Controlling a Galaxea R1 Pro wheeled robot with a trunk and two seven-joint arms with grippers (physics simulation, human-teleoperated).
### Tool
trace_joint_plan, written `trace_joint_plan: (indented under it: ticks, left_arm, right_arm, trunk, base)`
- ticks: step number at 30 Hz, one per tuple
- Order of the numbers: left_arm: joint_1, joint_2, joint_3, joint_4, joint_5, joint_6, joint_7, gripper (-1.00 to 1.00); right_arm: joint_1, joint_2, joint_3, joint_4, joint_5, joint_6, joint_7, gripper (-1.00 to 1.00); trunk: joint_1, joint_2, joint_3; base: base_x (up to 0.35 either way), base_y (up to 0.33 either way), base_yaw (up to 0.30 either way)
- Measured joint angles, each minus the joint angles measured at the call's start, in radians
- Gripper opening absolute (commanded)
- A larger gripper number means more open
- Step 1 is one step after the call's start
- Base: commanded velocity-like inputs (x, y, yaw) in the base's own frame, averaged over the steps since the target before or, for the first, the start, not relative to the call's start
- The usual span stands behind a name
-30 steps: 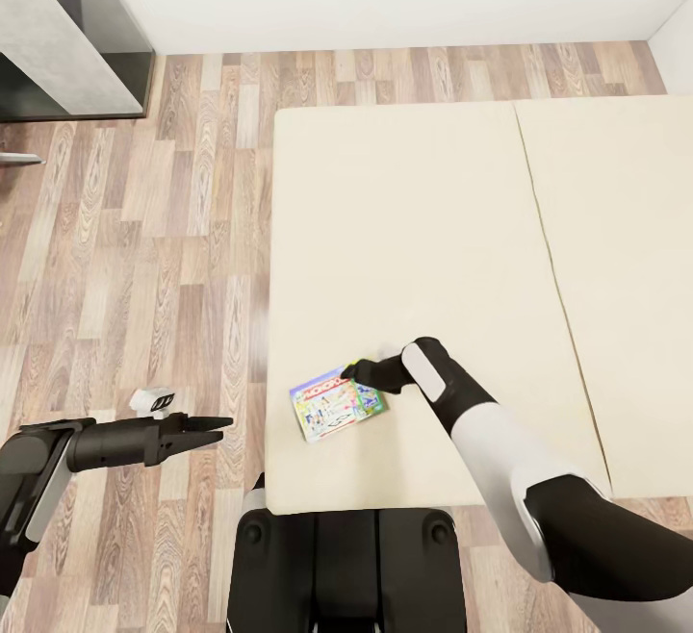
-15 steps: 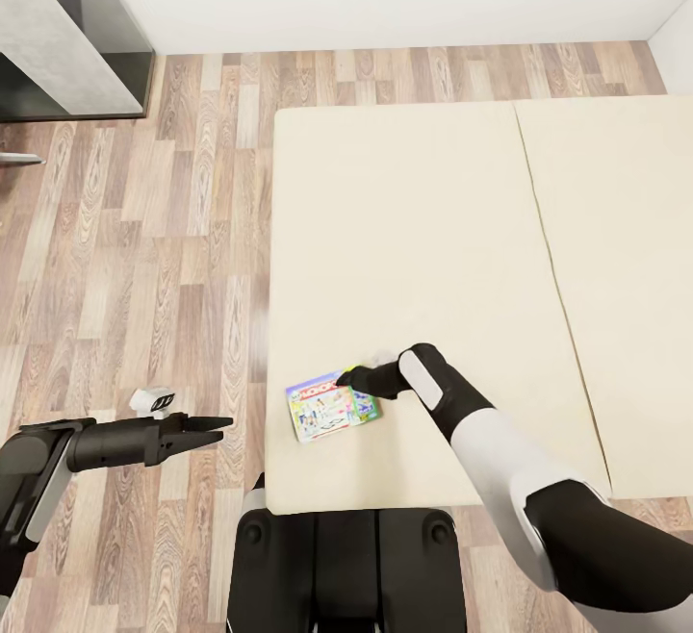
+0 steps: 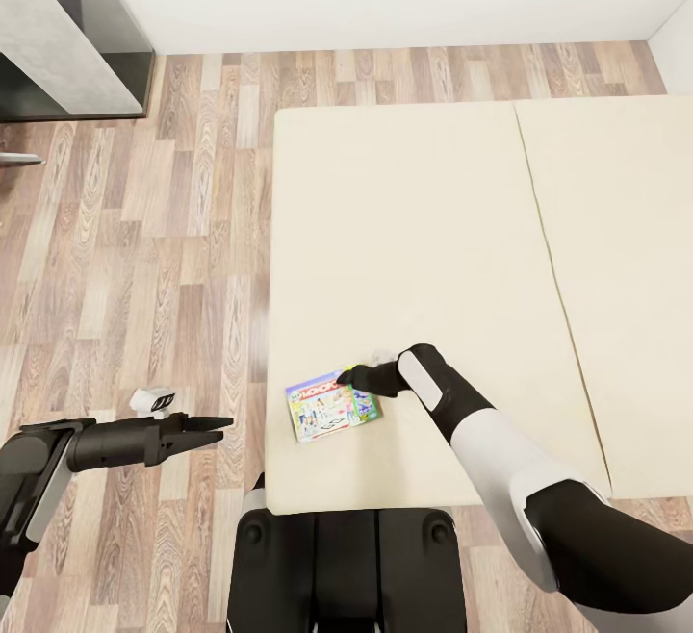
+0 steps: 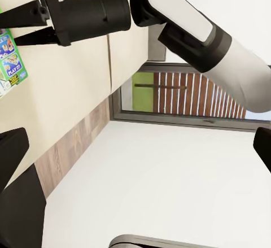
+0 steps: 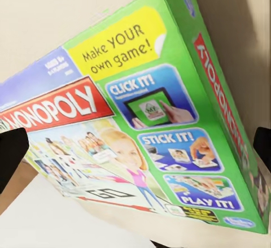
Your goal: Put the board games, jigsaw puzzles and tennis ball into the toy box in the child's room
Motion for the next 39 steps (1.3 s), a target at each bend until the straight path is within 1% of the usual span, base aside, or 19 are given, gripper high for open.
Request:
trace_joint_plan:
  ticks: [22,39]
  left_arm:
    - [0.000,0.000,0.000,0.000,0.000,0.000,-0.001,1.00]
    - [0.000,0.000,0.000,0.000,0.000,0.000,-0.001,1.00]
  right_arm:
    - [0.004,0.001,0.001,0.000,0.000,-0.010,0.000,1.00]
    - [0.006,0.001,0.001,0.000,0.000,-0.010,0.000,1.00]
  trunk:
    - [0.000,0.000,0.000]
    - [0.000,0.000,0.000]
  base:
    - [0.000,0.001,0.000]
    - [0.000,0.066,0.000]
